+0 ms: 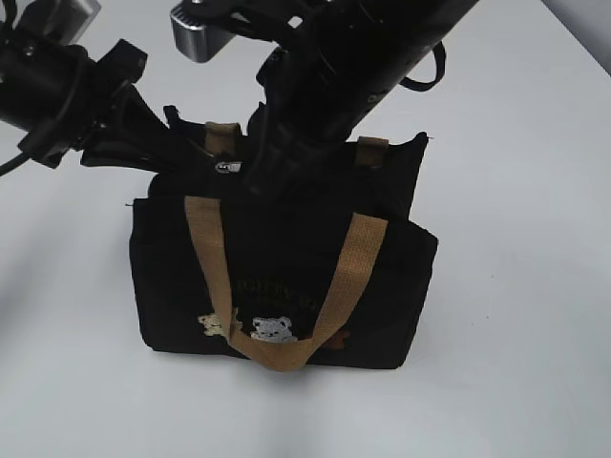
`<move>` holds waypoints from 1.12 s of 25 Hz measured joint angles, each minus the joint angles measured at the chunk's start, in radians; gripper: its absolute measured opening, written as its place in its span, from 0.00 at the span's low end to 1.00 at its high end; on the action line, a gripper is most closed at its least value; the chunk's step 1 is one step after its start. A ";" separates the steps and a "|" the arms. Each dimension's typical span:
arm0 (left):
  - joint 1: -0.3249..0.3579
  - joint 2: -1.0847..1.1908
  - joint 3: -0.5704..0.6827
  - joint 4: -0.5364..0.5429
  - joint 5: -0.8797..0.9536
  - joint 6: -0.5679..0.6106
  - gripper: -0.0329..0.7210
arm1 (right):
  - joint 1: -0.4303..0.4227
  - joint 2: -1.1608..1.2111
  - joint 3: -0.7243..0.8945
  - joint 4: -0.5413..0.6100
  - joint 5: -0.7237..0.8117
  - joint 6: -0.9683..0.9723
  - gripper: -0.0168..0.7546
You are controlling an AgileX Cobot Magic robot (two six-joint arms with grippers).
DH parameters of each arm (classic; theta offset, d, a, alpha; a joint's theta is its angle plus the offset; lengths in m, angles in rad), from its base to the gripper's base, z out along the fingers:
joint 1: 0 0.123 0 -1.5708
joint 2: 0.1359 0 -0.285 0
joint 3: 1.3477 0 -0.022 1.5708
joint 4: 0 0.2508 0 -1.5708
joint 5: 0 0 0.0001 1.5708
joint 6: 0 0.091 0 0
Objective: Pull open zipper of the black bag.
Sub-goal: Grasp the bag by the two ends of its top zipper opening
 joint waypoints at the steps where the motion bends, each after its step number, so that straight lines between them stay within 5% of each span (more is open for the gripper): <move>1: 0.000 0.000 0.000 0.001 0.000 0.000 0.05 | 0.000 0.000 0.000 0.002 0.000 0.001 0.16; 6: 0.000 0.000 0.000 0.001 0.000 0.000 0.05 | 0.000 0.001 0.000 0.002 0.007 0.000 0.21; 10: 0.000 0.000 0.000 0.001 0.001 0.000 0.05 | 0.000 0.002 0.000 -0.001 0.016 0.000 0.06; 28: -0.004 -0.002 -0.004 -0.014 0.016 0.000 0.05 | -0.031 -0.115 0.000 -0.167 0.207 0.144 0.03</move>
